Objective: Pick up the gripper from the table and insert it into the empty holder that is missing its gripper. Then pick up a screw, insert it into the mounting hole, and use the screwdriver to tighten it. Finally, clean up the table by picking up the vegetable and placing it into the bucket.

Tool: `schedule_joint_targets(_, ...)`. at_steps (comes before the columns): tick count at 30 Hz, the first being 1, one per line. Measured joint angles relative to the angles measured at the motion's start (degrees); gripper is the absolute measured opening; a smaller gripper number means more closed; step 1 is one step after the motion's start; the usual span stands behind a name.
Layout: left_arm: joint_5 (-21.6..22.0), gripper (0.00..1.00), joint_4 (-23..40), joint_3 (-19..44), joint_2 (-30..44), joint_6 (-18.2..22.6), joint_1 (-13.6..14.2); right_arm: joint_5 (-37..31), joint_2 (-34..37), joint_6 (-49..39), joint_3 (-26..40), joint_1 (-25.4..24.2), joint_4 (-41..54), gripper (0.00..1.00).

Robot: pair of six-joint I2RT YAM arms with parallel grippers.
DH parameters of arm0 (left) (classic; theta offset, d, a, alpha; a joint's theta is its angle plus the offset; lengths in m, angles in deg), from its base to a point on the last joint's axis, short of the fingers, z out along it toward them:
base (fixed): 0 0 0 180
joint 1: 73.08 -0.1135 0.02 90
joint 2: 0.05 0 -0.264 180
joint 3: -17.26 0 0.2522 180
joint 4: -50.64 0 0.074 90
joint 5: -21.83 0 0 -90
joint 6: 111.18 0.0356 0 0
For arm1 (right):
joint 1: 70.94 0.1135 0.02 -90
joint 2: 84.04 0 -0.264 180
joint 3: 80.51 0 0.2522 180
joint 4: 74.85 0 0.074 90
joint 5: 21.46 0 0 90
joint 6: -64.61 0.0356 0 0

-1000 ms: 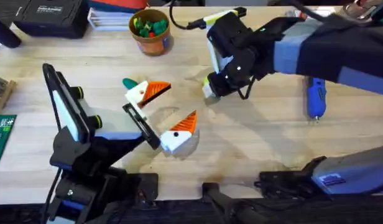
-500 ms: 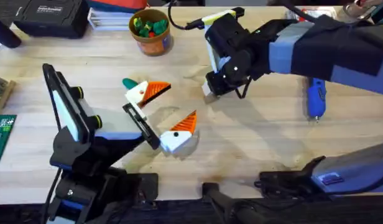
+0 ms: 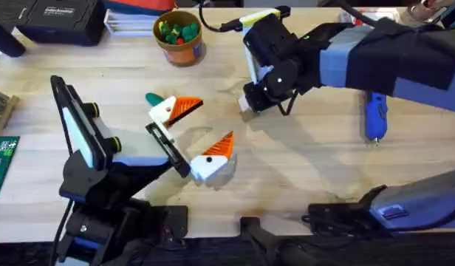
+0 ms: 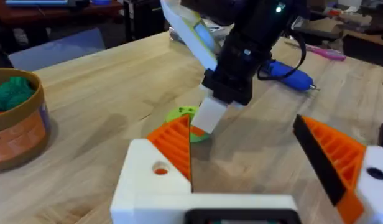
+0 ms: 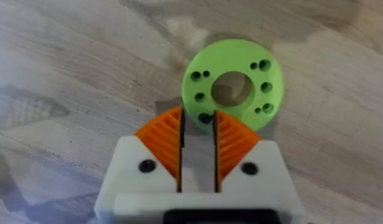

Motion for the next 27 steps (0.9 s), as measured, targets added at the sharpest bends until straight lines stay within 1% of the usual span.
schedule_joint_targets(8,-0.02,0.986,0.0,0.0,0.0,0.0,0.0,-0.05,0.59,0.0,0.0,0.0,-0.04,0.265)
schedule_joint_targets(9,0.0,0.986,0.0,0.0,0.0,0.0,0.0,-0.51,0.79,-0.07,0.04,0.0,-0.04,0.212)
schedule_joint_targets(10,0.0,0.986,0.0,0.0,0.0,0.0,0.0,-0.92,0.81,-0.05,0.07,-0.02,-0.13,0.103)
schedule_joint_targets(11,-0.02,0.986,0.0,0.0,0.0,0.0,0.0,-1.2,0.81,0.11,0.09,-0.12,-0.35,0.028)
schedule_joint_targets(12,-0.02,0.986,0.0,0.0,0.0,0.0,0.0,-1.27,0.82,0.14,0.12,-0.2,-0.47,0.012)
schedule_joint_targets(27,-0.02,0.986,0.0,0.0,0.0,0.0,0.0,-1.24,0.33,0.15,0.37,-0.22,0.79,0.008)
